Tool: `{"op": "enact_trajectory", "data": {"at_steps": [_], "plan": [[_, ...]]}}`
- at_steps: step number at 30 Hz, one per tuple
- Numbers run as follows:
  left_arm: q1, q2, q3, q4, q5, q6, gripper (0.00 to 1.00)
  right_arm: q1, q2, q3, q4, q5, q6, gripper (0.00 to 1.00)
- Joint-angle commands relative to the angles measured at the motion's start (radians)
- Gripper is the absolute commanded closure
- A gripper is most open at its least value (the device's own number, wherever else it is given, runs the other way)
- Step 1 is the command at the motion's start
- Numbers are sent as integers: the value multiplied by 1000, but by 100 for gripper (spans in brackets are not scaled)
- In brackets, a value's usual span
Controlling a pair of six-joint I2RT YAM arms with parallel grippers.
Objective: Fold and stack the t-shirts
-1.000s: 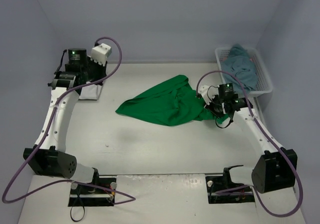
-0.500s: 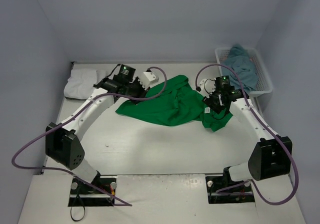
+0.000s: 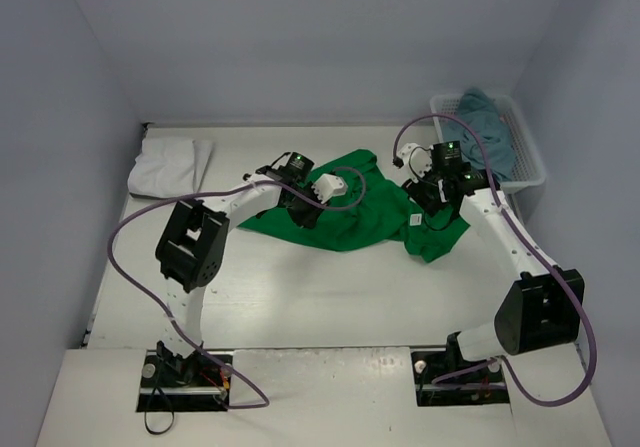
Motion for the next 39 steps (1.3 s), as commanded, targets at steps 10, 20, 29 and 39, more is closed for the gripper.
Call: {"op": "enact_trajectory", "data": {"at_steps": [10,20,29,39], "plan": [[-7,22,195,-5,189,-82,82,1,-31,-17,20,-40,39,55],[-23,137,312,-59,278,-91,70,1,-34,-39,22,-58,42,55],[-40,162,351,-107,330,-85,69,-8,-23,-60,40,-60,39,55],[-40,104,329,-121,332,-68,69,-8,-22,-68,46,-71,47,55]]}}
